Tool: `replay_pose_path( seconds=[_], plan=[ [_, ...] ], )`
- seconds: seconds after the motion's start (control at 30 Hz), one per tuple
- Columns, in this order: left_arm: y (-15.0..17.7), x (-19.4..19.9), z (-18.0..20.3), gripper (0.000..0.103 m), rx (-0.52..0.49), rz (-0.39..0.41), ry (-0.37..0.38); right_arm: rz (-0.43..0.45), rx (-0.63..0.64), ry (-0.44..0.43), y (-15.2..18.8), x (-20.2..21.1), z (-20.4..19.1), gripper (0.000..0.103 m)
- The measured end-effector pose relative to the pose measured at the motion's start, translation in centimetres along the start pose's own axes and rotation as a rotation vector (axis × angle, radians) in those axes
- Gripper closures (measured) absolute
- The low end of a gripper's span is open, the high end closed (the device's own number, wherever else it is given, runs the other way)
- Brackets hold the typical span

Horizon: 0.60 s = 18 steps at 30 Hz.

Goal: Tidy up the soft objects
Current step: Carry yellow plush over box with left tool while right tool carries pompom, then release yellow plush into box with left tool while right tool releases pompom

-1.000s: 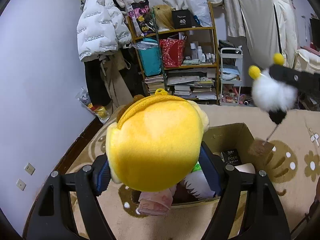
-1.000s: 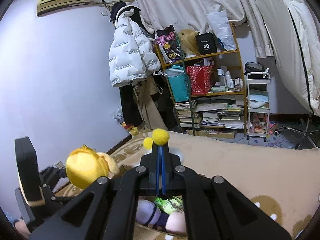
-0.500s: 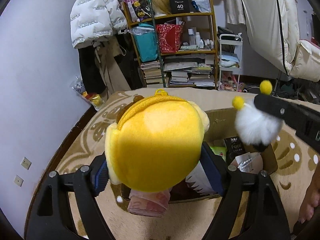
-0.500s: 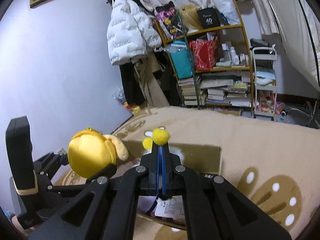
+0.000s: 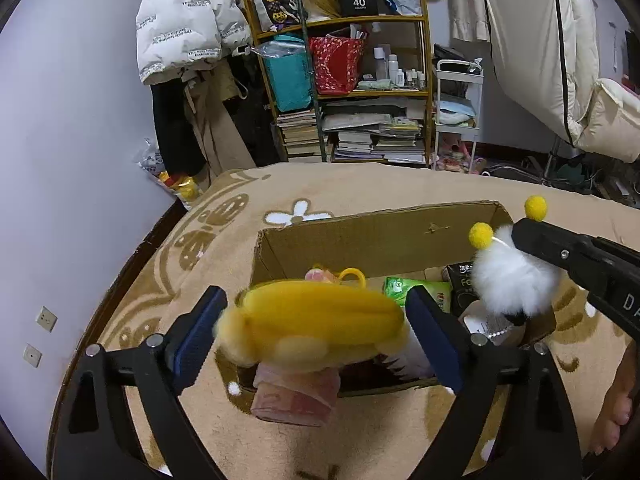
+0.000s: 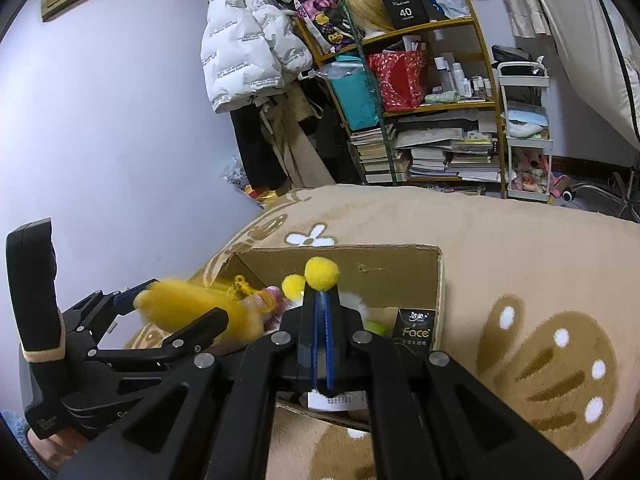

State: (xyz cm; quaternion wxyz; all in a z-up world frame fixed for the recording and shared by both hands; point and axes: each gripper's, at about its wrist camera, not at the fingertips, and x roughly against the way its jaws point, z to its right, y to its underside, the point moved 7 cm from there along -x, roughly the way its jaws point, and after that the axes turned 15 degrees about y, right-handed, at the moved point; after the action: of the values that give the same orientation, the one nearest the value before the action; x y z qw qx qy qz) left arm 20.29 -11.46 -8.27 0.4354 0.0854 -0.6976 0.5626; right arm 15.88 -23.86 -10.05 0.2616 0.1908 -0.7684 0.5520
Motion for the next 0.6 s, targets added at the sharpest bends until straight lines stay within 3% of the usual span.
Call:
replay_pose_path(
  seconds=[0.4, 0.6],
  plan=[
    [-0.1, 1.9, -0.1, 0.003, -0.039, 0.040, -0.057, -0.023, 0.000, 0.000, 0.5, -0.2, 0.0, 0.096],
    [0.3, 4.2, -1.0, 0.001, 0.013, 0.074, -0.076, -0.018, 0.012, 0.013, 0.6, 0.3, -0.1, 0.093]
  ],
)
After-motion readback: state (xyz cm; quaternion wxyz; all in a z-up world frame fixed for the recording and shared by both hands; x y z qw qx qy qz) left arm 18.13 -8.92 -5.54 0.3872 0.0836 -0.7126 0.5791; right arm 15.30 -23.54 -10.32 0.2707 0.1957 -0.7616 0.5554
